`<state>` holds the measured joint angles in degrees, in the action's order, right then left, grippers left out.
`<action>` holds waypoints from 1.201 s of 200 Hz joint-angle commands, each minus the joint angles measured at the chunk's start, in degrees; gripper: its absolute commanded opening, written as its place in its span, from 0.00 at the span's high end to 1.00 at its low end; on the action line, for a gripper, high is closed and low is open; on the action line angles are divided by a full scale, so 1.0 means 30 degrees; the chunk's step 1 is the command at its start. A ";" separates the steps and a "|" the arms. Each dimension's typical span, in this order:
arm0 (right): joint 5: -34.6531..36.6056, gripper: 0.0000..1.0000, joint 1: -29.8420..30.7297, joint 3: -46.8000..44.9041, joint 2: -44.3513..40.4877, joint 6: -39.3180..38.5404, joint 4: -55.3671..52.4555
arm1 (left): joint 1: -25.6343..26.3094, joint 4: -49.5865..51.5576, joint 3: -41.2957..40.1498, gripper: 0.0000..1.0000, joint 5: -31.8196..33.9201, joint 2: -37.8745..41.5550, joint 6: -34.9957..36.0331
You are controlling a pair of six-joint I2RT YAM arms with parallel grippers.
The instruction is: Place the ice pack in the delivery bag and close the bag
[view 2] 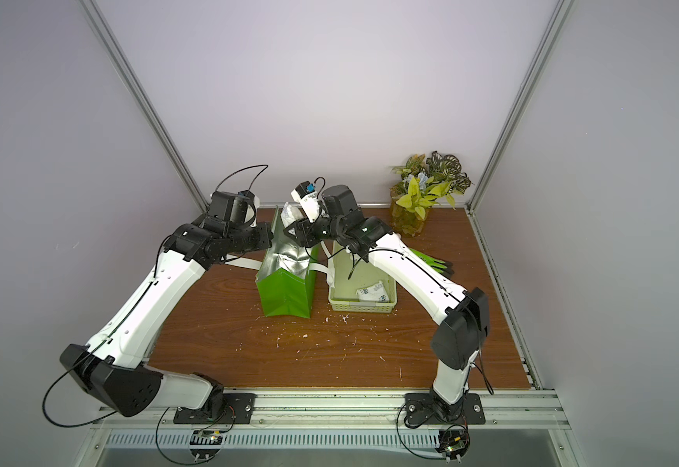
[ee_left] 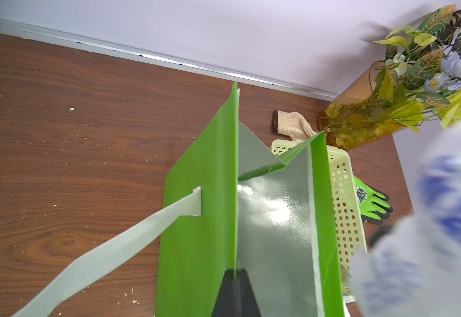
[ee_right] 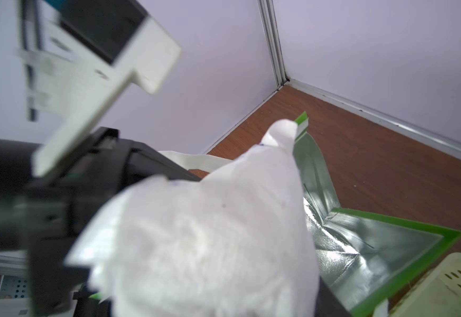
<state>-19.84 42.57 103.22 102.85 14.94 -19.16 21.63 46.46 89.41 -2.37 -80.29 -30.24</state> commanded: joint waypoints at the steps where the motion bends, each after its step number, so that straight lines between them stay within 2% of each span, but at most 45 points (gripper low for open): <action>1: -0.0822 1.00 0.0057 0.0263 -0.0005 0.0905 0.2043 | -0.0090 -0.0153 -0.0250 1.00 0.0115 0.0541 -0.0226; 29: -0.0004 0.98 0.0252 0.0447 0.0564 0.0224 0.1017 | -0.0119 -0.0125 -0.0329 1.00 0.0449 0.0775 -0.0232; 53: 0.1498 0.88 0.0396 -0.0117 0.0676 -0.1118 -0.0737 | -0.0134 -0.0133 -0.0385 1.00 0.0581 0.0880 -0.0174; 83: 0.3132 0.81 0.0516 0.0054 0.1013 -0.2488 -0.3206 | -0.0149 -0.0142 -0.0410 1.00 0.0556 0.0785 -0.0094; 116: 0.4530 0.66 0.0538 0.0026 0.0551 -0.3251 -0.3954 | -0.0149 -0.0132 -0.0331 1.00 0.0635 0.0721 0.0023; 157: 0.5698 0.41 0.0547 0.1652 0.1034 -0.4235 -0.6015 | -0.0148 -0.0125 -0.0302 1.00 0.0643 0.0704 0.0105; 190: 0.6823 0.30 0.0539 0.3045 0.1135 -0.4967 -0.7318 | -0.0153 -0.0132 -0.0271 1.00 0.0673 0.0691 0.0148; 208: 0.7541 0.28 0.0526 0.3947 0.1382 -0.5297 -0.8124 | -0.0149 -0.0134 -0.0241 1.00 0.0602 0.0632 0.0184; 240: 0.6972 0.24 0.0344 0.4935 0.0961 -0.5202 -0.8351 | -0.0138 -0.0141 -0.0227 1.00 0.0541 0.0602 0.0235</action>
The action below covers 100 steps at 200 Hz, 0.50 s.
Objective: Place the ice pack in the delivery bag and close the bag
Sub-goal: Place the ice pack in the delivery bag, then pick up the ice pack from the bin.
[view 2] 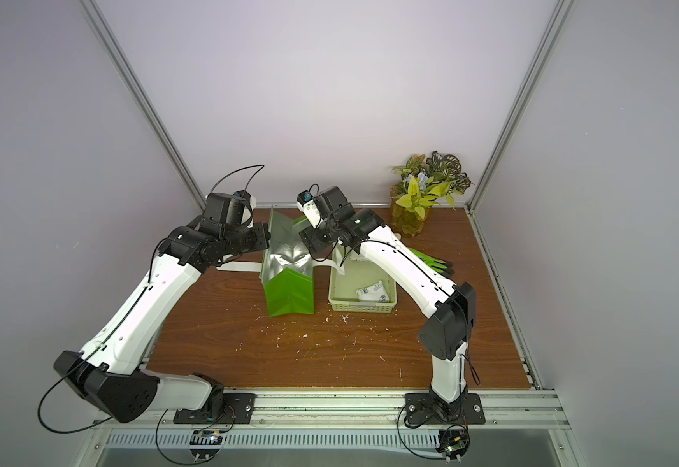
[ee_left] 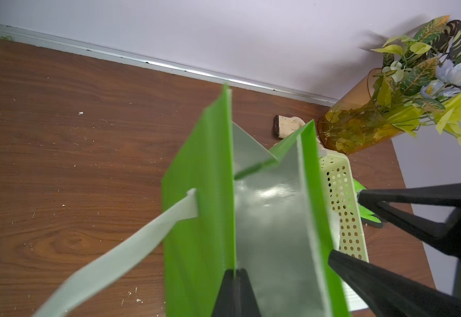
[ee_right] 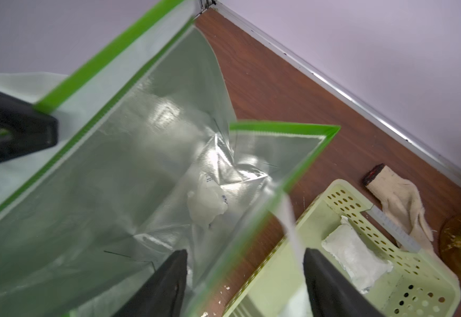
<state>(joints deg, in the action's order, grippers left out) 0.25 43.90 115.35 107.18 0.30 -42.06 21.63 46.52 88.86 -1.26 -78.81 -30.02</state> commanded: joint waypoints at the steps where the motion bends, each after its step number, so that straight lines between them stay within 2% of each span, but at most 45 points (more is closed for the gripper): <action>1: 0.0272 0.23 -0.0116 0.0879 -0.0510 -0.0326 -0.0716 | -0.0129 -0.0174 -0.0052 1.00 0.0177 0.0106 0.0177; 26: 0.0859 0.22 -0.1255 -0.0235 -0.1719 0.0273 -0.0361 | -0.0146 -0.0163 -0.0191 1.00 0.0269 0.0133 0.0203; 61: -0.1232 0.17 -0.4640 -0.6478 -0.4933 0.1484 0.3605 | -0.0149 -0.0175 -0.0378 1.00 0.0337 0.0165 0.0344; 79: -0.0243 0.14 -0.5519 -0.8993 -0.5632 0.0700 0.4577 | -0.0129 -0.0156 -0.0409 1.00 0.0357 0.0222 0.0397; 100: 0.1546 0.12 -0.5603 -1.0177 -0.5043 -0.0820 0.3980 | -0.0134 -0.0157 -0.0382 1.00 0.0417 0.0253 0.0485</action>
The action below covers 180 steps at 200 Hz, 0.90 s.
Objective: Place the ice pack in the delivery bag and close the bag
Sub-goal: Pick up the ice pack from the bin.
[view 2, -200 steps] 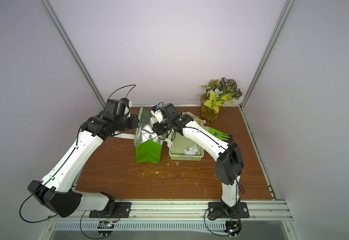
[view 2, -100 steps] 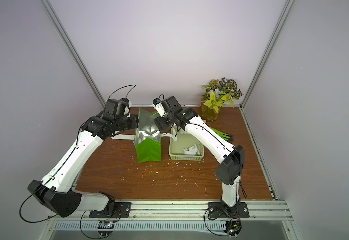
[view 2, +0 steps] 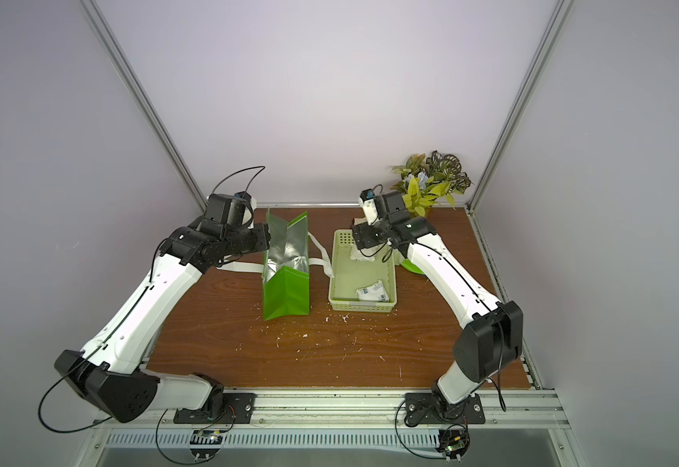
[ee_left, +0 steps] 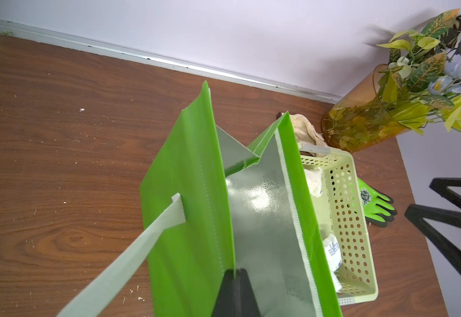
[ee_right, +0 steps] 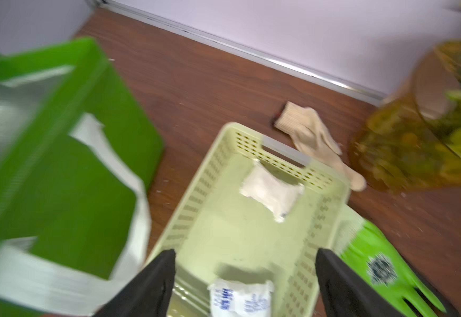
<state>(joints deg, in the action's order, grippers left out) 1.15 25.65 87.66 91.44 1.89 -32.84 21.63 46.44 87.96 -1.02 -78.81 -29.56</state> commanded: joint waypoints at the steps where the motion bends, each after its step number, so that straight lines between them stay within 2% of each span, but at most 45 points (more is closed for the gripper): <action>1: 0.1297 0.12 0.0477 -0.0976 0.0272 -0.1416 0.0873 | -0.0141 -0.0142 -0.0083 1.00 0.0338 0.0253 0.0332; 38: 0.1744 0.11 0.0503 -0.1131 0.3116 -0.3796 0.1413 | -0.0163 -0.0425 -0.0053 1.00 0.0303 0.0253 0.0230; 94: 0.2253 0.09 0.0473 0.1720 0.7852 -0.7750 0.1517 | -0.0143 -0.0552 0.0157 1.00 0.0177 0.0077 0.0310; 125: 0.3109 0.08 0.0415 0.3018 0.9408 -0.8315 0.1753 | -0.0164 -0.0544 0.0035 1.00 0.0105 0.0106 0.0248; 180: 0.3031 0.07 0.0415 0.4328 1.1338 -0.9642 0.1280 | -0.0170 -0.0536 0.0005 1.00 0.0258 0.0223 0.0256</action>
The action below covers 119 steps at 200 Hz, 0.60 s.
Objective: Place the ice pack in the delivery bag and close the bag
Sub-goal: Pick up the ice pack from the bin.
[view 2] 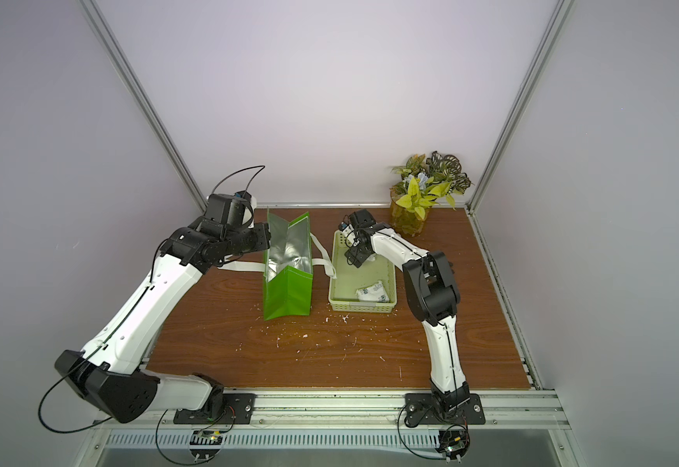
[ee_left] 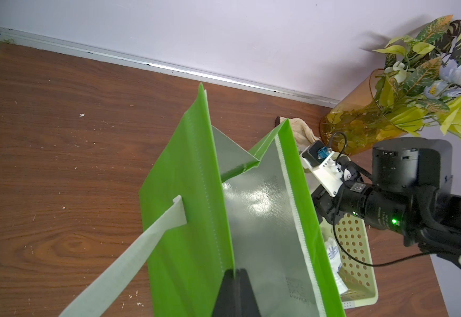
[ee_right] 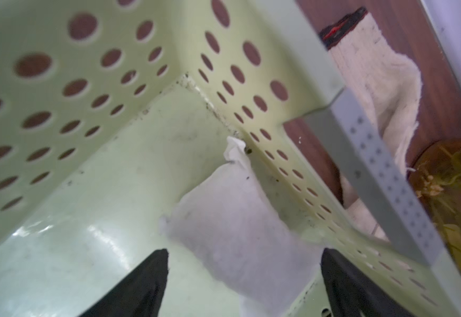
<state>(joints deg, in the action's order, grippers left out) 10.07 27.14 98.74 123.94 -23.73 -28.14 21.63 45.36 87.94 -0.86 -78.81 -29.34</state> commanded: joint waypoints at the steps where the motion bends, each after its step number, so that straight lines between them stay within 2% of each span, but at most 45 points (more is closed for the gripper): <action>1: 0.0036 0.07 -0.0080 0.0633 0.0543 -0.1124 -0.0331 | -0.0159 -0.0194 0.0012 1.00 0.0203 0.0223 0.0178; 41: -0.1450 0.12 -0.0080 0.0302 0.1205 -0.0891 -0.1071 | -0.0149 -0.0181 -0.0046 1.00 0.0171 0.0166 0.0201; 61: -0.1920 0.19 -0.0051 -0.0340 0.0906 -0.0513 -0.1078 | -0.0144 -0.0184 -0.0013 1.00 0.0198 0.0158 0.0241; 80: -0.1767 0.34 -0.0065 -0.0826 0.0486 -0.0151 -0.1195 | -0.0147 -0.0203 0.0041 1.00 0.0171 0.0106 0.0259; 119: -0.1857 0.71 -0.0110 -0.1687 -0.1611 0.0846 -0.0802 | -0.0147 -0.0187 0.0159 1.00 -0.0064 -0.0011 0.0340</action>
<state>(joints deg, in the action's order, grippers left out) 5.69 26.87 95.50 123.96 -23.94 -28.27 21.63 45.19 87.94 -0.91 -78.81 -29.28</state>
